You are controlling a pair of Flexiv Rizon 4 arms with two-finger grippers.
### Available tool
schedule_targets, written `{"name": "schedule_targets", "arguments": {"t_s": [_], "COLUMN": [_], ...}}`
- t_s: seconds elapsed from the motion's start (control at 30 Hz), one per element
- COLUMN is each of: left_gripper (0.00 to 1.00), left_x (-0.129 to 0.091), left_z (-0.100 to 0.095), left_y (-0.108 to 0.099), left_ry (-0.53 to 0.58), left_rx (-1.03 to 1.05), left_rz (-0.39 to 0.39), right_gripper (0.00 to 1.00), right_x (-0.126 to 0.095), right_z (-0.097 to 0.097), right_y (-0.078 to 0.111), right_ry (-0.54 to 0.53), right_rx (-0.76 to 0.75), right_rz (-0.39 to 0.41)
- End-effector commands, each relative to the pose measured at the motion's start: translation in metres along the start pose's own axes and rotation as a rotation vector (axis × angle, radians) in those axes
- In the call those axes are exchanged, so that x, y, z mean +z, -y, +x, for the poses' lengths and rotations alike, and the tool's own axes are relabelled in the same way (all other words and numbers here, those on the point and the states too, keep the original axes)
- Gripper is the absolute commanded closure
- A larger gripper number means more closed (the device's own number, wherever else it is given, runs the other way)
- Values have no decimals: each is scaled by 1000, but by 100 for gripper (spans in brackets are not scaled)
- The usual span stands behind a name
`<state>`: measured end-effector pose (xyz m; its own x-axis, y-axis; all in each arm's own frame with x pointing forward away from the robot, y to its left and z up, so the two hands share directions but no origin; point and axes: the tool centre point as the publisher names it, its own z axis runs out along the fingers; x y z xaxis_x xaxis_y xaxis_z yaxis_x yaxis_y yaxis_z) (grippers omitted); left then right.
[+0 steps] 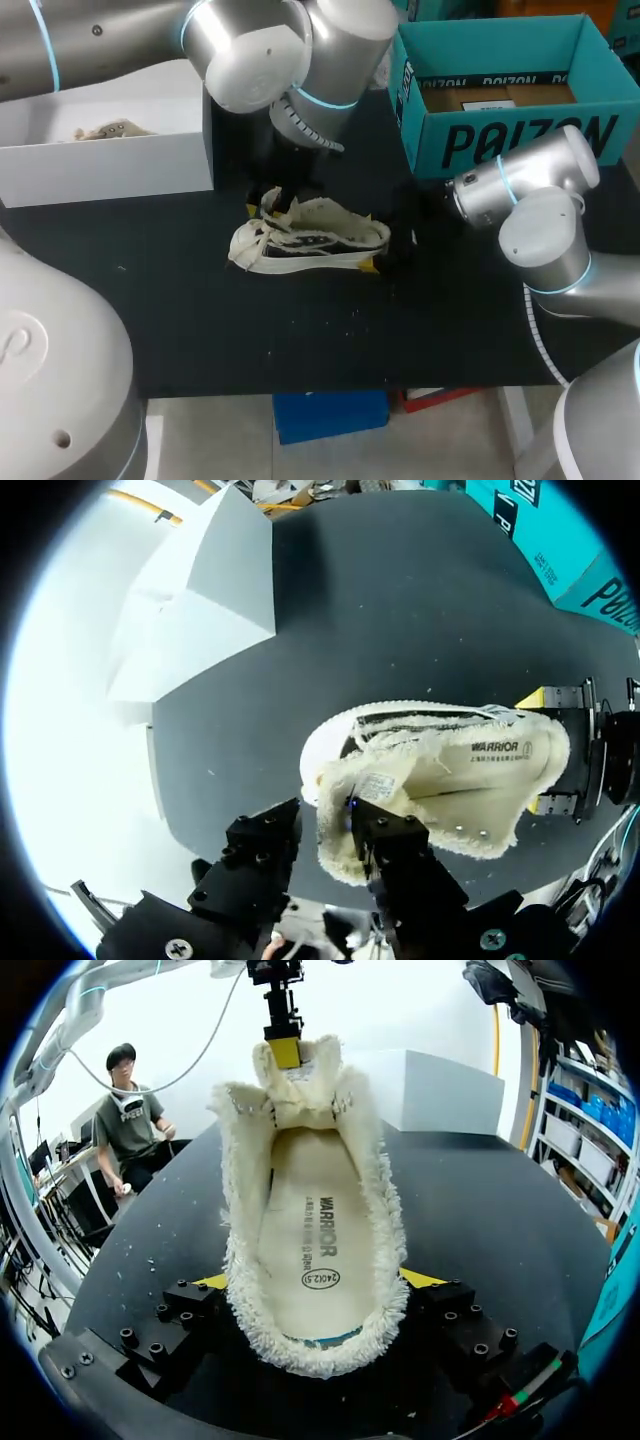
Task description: Take the shoe out of the shoebox, open the shoe tongue, remove and reinsert the insole, then place the shoe into the shoebox
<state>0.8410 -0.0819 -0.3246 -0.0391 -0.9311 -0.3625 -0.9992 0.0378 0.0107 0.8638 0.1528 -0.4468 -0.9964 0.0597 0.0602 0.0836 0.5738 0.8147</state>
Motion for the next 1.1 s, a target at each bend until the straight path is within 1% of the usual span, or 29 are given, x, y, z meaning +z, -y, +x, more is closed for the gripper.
{"name": "schedule_targets", "arguments": {"t_s": [0.03, 0.2, 0.33, 0.6, 0.87, 0.97, 1.03, 1.1], "left_gripper": [0, 0, 0, 0, 0, 0, 0, 0], "left_x": [1, 4, 9, 31, 49, 46, 38, 26], "left_z": [-13, -26, -34, -43, -48, -49, -50, -52], "left_y": [-2, -3, -6, -12, -10, -9, -8, -7], "left_ry": [-17, -22, -23, -30, -35, -45, -70, -112], "left_rx": [-15, -36, -50, -75, -85, -79, -58, -7], "left_rz": [4, 5, -8, -55, -92, -94, -71, -32], "right_gripper": [100, 100, 100, 100, 100, 100, 100, 100], "right_x": [1, 1, 1, 1, 1, 1, 1, 1], "right_z": [-1, -1, -1, -1, -1, -1, -1, -1], "right_y": [2, 2, 2, 2, 2, 2, 2, 2], "right_ry": [1, 1, 1, 1, 1, 1, 1, 1], "right_rx": [1, 1, 1, 1, 1, 1, 1, 1], "right_rz": [1, 1, 1, 1, 1, 1, 1, 1]}}
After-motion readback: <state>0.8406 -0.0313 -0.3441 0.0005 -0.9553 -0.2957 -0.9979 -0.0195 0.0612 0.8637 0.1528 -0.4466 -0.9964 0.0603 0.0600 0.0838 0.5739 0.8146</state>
